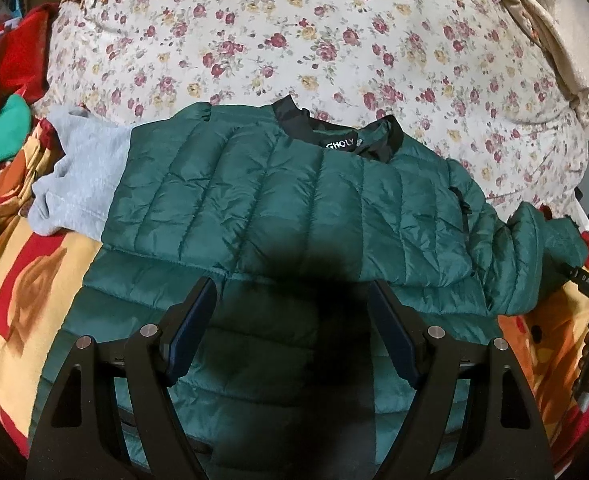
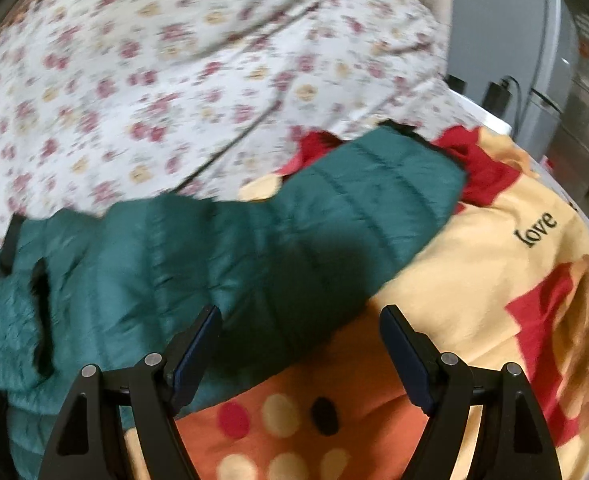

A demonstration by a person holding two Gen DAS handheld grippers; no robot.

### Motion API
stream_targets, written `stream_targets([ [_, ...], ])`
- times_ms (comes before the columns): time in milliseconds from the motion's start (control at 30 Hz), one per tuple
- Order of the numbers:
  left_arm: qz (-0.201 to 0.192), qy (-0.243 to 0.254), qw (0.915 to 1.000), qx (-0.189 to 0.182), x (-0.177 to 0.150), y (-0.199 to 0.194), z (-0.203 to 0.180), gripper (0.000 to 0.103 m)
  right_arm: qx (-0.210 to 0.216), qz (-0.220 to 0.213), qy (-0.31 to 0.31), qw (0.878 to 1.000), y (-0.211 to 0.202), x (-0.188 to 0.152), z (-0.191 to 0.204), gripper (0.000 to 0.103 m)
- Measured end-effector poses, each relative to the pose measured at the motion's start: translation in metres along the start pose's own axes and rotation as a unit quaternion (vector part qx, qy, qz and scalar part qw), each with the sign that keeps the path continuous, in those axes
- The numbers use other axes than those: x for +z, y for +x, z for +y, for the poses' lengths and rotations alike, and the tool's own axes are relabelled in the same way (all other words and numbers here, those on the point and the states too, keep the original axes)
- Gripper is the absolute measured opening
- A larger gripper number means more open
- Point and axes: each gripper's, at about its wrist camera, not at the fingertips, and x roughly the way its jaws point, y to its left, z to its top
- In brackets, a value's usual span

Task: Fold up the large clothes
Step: 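Grasp the other sleeve cuff with the right gripper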

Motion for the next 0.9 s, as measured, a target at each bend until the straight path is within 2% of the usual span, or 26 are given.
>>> stream_targets([
  [167, -0.002, -0.003, 1.0000, -0.004, -0.001, 0.001, 0.001, 0.079, -0.020, 0.000, 0.047, 0.999, 0.018, 0.015, -0.034, 0.080],
  [400, 0.007, 0.012, 0.9999, -0.001, -0.004, 0.010, -0.003, 0.079, -0.035, 0.005, 0.076, 0.996, 0.046, 0.030, -0.060, 0.081],
  [833, 0.019, -0.005, 0.9998, 0.003, -0.006, 0.020, 0.007, 0.079, -0.038, -0.013, 0.094, 0.995, 0.074, 0.065, -0.070, 0.089],
  [867, 0.020, -0.007, 0.9998, 0.003, -0.006, 0.021, 0.008, 0.079, -0.034, -0.015, 0.092, 0.995, 0.074, 0.066, -0.070, 0.088],
  [900, 0.021, -0.008, 0.9997, 0.002, -0.007, 0.022, 0.008, 0.079, -0.028, -0.019, 0.093, 0.995, 0.073, 0.065, -0.070, 0.075],
])
